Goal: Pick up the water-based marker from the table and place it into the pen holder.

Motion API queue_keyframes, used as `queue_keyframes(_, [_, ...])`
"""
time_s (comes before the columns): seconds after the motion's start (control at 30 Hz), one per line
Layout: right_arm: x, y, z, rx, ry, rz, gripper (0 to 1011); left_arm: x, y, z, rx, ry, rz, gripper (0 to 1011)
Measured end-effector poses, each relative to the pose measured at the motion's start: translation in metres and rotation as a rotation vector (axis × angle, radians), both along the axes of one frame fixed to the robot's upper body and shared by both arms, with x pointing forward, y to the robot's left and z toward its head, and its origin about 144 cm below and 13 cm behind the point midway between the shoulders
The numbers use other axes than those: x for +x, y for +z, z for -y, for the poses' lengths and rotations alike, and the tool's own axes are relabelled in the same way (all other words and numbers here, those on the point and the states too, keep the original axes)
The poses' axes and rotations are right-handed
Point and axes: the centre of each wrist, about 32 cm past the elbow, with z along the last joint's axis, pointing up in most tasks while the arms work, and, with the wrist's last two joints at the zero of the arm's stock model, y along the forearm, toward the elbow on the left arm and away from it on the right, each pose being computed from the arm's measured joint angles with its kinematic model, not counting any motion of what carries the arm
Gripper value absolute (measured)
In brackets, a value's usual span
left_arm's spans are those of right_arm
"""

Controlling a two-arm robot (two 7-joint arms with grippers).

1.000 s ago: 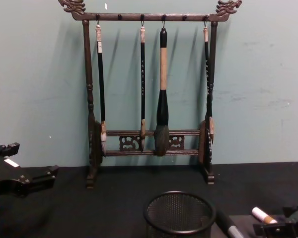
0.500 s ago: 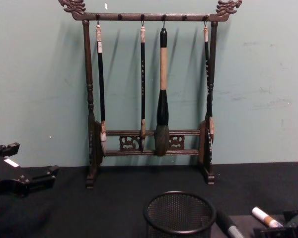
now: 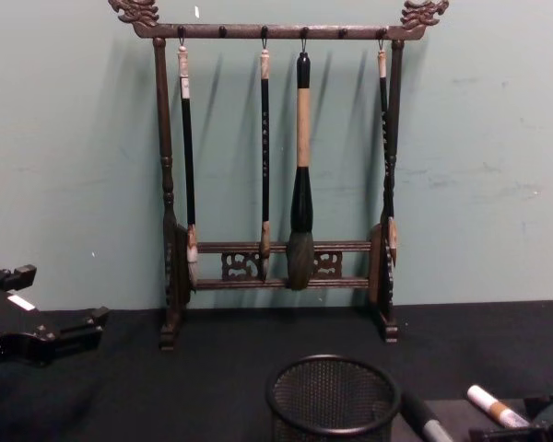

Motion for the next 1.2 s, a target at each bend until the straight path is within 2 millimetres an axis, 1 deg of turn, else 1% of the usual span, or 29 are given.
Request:
queue_keyframes(0.5, [0.0004, 0.0001, -0.0005, -0.006, 0.004, 0.006, 1002, 0.0, 0.0, 0.0, 0.0, 0.0, 0.0, 1001])
queue_keyframes(0.6, [0.0005, 0.0003, -0.0004, -0.006, 0.004, 0.006, 967, 0.0, 0.0, 0.0, 0.0, 0.0, 0.0, 1001])
queue_keyframes(0.63, [0.0005, 0.0003, -0.0005, -0.005, 0.004, 0.006, 929, 0.0, 0.0, 0.0, 0.0, 0.0, 0.0, 1001])
queue_keyframes(0.8, [0.0005, 0.0005, -0.0004, -0.005, 0.004, 0.006, 823, 0.0, 0.0, 0.0, 0.0, 0.0, 0.0, 1001])
queue_keyframes(0.87, [0.0005, 0.0005, -0.0004, -0.005, 0.004, 0.006, 750, 0.0, 0.0, 0.0, 0.0, 0.0, 0.0, 1001])
queue_keyframes(0.93, [0.0005, 0.0005, -0.0004, -0.004, 0.004, 0.006, 713, 0.0, 0.0, 0.0, 0.0, 0.0, 0.0, 1001])
queue_keyframes(0.97, [0.0005, 0.0005, -0.0004, -0.004, 0.004, 0.006, 683, 0.0, 0.0, 0.0, 0.0, 0.0, 0.0, 1001])
queue_keyframes(1.0, [0.0005, 0.0005, -0.0004, -0.004, 0.003, 0.006, 622, 0.0, 0.0, 0.0, 0.0, 0.0, 0.0, 1001])
queue_keyframes(1.03, [0.0005, 0.0005, -0.0004, -0.004, 0.003, 0.006, 622, 0.0, 0.0, 0.0, 0.0, 0.0, 0.0, 1001])
queue_keyframes(1.1, [0.0005, 0.0005, -0.0004, -0.004, 0.003, 0.006, 534, 0.0, 0.0, 0.0, 0.0, 0.0, 0.0, 1001])
queue_keyframes(1.2, [0.0005, 0.0005, -0.0004, -0.004, 0.003, 0.006, 451, 0.0, 0.0, 0.0, 0.0, 0.0, 0.0, 1001])
